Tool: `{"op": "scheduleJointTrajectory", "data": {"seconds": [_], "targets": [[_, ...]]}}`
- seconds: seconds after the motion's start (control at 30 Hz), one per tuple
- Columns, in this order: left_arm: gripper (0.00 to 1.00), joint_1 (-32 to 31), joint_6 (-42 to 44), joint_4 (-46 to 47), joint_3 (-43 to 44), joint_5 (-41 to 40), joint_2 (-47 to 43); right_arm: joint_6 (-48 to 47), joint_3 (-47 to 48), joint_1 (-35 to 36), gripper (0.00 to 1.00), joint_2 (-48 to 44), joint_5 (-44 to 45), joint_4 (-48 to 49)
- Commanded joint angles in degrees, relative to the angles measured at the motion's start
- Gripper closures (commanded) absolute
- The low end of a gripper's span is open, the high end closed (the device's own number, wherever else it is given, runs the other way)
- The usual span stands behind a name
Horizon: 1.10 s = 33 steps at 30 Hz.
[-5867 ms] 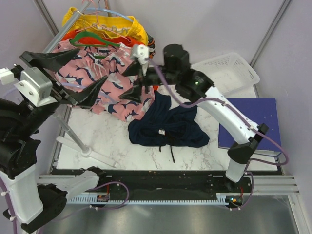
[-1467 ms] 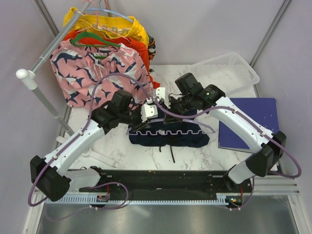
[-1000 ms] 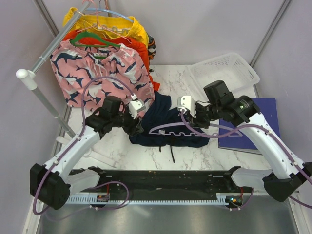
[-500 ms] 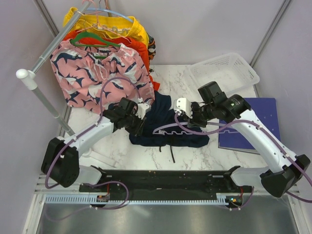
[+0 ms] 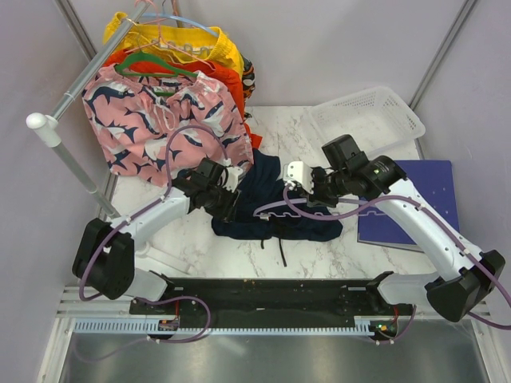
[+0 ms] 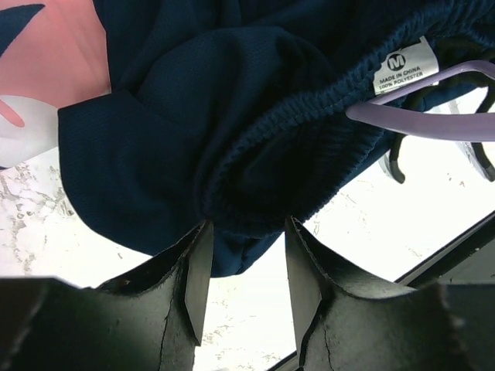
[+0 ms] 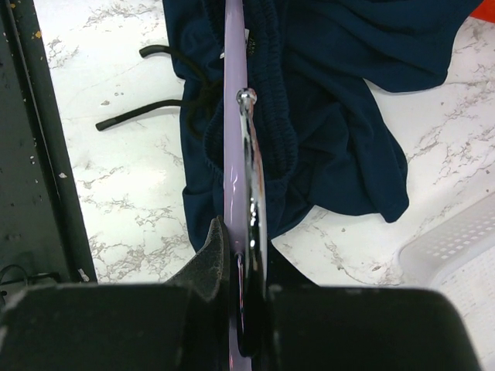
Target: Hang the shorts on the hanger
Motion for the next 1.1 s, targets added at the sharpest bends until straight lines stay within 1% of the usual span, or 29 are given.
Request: {"op": "scheduleJointTrajectory", "data": {"seconds": [0.0,0.1,0.23,0.3,0.43,0.57,0.67,0.73,0.77,0.83,0.87,0.9,0.93,0.97,1.03,1.07], "targets": [[0.49,0.14,-3.15,0.06,1.96,0.83,2.61,-1.07,-0.59,0.12,1.0,-0.22,0.23,2.13],[0.48,1.28,-3.67,-0.55,3.01,-0.75,3.5,-1.25,-0.5,0.12,1.0,-0.65,0.49,1.87],[0.5,1.2,-3.76,-0.46,3.72,-1.37,0.08,-1.86,-0.59,0.21,1.0,-0.75,0.49,1.87],[0.51,0.93,-3.15,-0.72,3.46,-1.28,-1.33,-1.86,-0.5,0.12,1.0,0.04,0.58,1.78],[0.49,0.49,-3.59,-2.4,2.4,0.65,-0.9,-2.56,-0.24,0.12,1.0,0.31,0.67,1.87],[0.57,0.32,-4.64,-1.61,2.22,1.7,1.47,-2.48,-0.15,0.12,1.0,0.05,0.67,1.87],[0.61,0.32,-4.99,-0.82,2.93,2.05,2.97,-2.22,-0.15,0.12,1.0,-0.39,0.84,1.78],[0.64,0.32,-4.99,-0.11,3.72,1.88,3.49,-2.13,-0.24,0.12,1.0,-0.57,1.37,1.69],[0.67,0.23,-4.99,0.06,3.72,1.71,3.58,-2.21,-0.32,0.12,1.0,-0.57,1.72,1.52],[0.69,0.32,-4.82,0.24,3.63,0.83,3.93,-2.48,-0.85,0.03,1.0,-0.57,2.86,1.6],[0.65,0.32,-4.56,0.33,3.46,-0.48,3.76,-2.65,-1.2,0.03,1.0,-0.57,3.21,1.6],[0.59,0.58,-4.29,0.15,2.93,-0.75,3.5,-2.83,-1.47,0.12,1.0,-0.48,4.26,1.69],[0.52,0.93,-4.38,0.33,2.41,-0.76,2.97,-3.09,-1.99,0.12,1.0,-0.39,4.79,1.87],[0.41,2.06,-4.38,0.33,1.97,-0.23,2.27,-3.18,-2.08,0.12,1.0,-0.48,5.06,1.87],[0.32,4.0,-4.2,-0.02,1.08,4.49,2.09,-3.36,-2.7,0.12,1.0,-0.48,5.41,1.95],[0.27,6.01,-4.2,0.15,0.82,10.09,2.09,-3.44,-2.79,0.12,1.0,-0.48,5.32,1.96]]}}
